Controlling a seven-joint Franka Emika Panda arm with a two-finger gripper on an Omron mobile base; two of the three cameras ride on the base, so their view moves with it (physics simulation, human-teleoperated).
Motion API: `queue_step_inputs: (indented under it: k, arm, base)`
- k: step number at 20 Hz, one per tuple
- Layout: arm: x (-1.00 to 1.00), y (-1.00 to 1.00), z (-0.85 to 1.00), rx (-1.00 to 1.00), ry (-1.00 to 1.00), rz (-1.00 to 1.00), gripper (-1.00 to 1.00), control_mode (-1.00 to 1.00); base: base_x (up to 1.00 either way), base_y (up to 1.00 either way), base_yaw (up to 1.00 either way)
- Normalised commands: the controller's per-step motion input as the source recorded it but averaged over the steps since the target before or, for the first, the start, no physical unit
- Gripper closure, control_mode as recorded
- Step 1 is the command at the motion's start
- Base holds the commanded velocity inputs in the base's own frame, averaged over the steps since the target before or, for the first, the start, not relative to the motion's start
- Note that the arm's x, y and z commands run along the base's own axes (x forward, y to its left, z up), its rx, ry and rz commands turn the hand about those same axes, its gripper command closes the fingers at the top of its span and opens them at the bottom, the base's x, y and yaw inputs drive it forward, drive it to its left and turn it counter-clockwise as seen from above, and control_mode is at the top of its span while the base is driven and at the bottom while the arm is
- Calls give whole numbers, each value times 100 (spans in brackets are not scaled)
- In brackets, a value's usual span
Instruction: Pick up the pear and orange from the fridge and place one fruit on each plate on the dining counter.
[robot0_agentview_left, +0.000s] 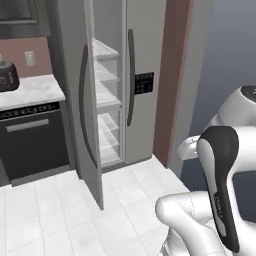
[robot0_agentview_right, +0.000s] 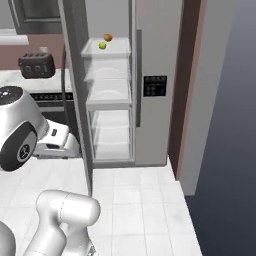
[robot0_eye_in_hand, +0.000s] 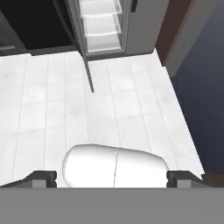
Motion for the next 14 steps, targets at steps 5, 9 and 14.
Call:
queue_step_inputs:
  k: [5,9,14]
  arm:
    - [0,0,0,0,0,0,-100,100]
    - [0,0,0,0,0,0,-100,100]
    - [0,0,0,0,0,0,-100,100]
  base:
    - [100,-73,34]
    - [100,-24,44]
    - [95,-28,47]
